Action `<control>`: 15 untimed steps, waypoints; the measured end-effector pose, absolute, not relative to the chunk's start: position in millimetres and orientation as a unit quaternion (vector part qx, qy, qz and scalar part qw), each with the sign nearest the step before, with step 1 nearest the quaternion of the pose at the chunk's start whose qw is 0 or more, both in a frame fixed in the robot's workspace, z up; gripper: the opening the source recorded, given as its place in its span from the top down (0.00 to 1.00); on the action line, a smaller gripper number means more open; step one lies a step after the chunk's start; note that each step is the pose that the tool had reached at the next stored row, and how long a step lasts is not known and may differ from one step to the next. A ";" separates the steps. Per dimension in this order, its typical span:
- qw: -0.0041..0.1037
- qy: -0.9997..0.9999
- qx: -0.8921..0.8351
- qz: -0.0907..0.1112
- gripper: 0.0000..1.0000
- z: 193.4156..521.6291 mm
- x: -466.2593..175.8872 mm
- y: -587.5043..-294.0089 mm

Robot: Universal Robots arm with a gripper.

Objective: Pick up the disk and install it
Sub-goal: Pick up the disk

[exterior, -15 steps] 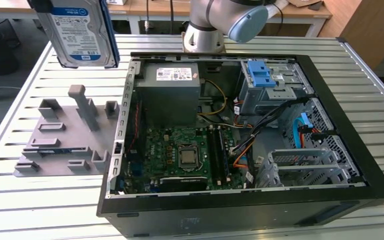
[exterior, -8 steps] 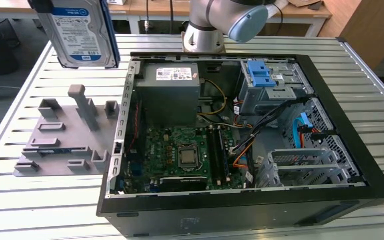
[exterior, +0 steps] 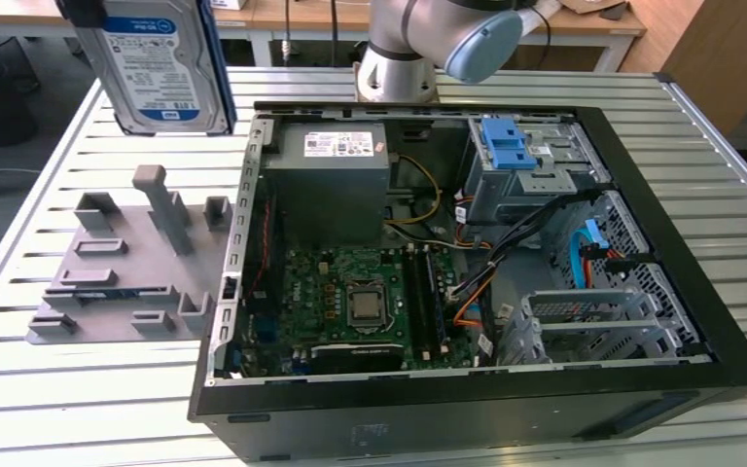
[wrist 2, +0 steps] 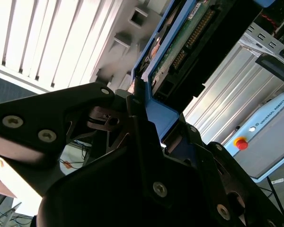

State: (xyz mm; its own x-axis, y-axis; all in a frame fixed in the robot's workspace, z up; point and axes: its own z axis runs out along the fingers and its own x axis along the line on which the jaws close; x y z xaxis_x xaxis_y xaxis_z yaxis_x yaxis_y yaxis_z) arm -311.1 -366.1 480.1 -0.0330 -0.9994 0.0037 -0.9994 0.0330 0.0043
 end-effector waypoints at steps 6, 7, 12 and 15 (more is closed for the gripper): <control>0.003 -0.719 0.695 0.000 0.64 480.1 -308.5 -368.9; 0.003 -0.719 0.695 0.000 0.64 480.1 -308.2 -369.2; 0.003 -0.719 0.695 0.000 0.64 480.1 -306.3 -370.8; 0.003 -0.719 0.695 0.000 0.64 480.1 -305.3 -371.6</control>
